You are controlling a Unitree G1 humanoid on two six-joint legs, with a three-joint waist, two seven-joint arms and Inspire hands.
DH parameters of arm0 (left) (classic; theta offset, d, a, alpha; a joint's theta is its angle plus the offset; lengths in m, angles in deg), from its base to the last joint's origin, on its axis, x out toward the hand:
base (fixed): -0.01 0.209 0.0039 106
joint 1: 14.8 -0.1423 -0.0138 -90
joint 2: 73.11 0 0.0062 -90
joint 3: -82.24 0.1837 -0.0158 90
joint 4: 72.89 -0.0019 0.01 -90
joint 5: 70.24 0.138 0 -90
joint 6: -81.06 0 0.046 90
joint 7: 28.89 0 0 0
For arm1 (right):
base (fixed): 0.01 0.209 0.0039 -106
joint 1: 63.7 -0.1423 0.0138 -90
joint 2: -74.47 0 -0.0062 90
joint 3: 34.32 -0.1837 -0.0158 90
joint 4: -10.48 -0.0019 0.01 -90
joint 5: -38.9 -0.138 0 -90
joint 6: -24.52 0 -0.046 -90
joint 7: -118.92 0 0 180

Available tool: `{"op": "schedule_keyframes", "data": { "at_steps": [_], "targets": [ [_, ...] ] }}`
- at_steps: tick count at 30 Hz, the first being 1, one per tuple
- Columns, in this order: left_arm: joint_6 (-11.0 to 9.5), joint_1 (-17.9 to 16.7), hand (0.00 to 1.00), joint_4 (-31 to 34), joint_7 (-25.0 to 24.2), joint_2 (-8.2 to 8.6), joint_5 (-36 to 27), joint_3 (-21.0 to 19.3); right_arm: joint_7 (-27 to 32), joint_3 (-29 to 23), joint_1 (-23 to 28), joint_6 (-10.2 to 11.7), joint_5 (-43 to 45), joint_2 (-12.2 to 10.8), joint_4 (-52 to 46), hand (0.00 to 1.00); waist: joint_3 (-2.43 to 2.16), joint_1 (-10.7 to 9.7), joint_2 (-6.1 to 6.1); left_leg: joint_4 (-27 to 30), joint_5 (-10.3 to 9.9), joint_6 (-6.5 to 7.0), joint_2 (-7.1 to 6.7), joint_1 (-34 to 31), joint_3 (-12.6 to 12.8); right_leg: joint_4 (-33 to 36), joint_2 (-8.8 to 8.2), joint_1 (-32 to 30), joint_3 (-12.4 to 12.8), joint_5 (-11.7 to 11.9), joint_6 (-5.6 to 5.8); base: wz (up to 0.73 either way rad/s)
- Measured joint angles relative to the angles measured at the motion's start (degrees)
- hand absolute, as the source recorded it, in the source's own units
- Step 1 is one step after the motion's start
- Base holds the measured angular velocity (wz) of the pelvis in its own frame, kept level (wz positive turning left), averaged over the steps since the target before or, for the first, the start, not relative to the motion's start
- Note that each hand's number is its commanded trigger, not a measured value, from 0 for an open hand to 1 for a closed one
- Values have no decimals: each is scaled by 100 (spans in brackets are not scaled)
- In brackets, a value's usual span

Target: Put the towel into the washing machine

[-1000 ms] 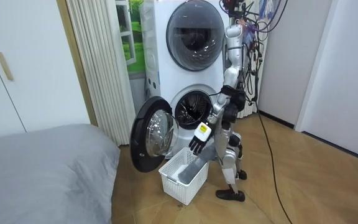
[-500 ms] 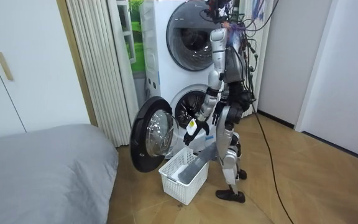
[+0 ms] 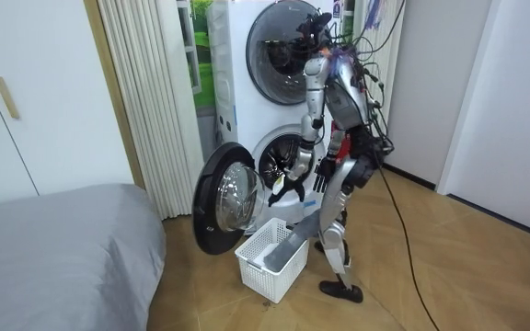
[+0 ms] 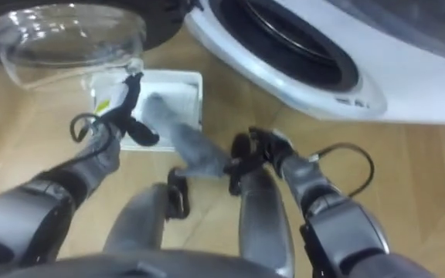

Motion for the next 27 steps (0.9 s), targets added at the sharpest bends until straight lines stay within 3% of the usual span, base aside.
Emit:
{"op": "schedule_keyframes", "data": {
  "at_steps": [3,11,16,24,27],
  "targets": [
    [8,64,0,96,11,-34,10,293,22,103,-59,9,-78,55,-218,0,8,-12,15,523,-186,75,86,-657,100,376,-12,-623,38,12,0,-8],
    [40,609,0,99,77,-75,247,858,49,227,-335,153,-490,253,-431,0,41,-34,67,1561,-371,140,176,-1987,184,1151,-26,-1917,174,79,-68,-7],
    [-84,898,0,102,293,-100,249,1184,50,489,-447,358,-817,348,-479,0,43,-94,63,2012,-524,109,298,-2515,255,1478,-23,-2461,175,59,-115,-16],
    [-171,1172,0,70,446,-324,247,1747,130,905,-730,472,-1185,200,-667,0,71,-394,12,2660,-750,41,533,-3178,218,1907,144,-3115,179,6,-231,-12],
    [-183,1247,0,70,461,-317,248,1843,134,985,-781,491,-1394,198,-665,0,79,-395,1,2870,-843,2,578,-3334,163,2116,177,-3256,159,-73,-284,-4]
  ]
}}
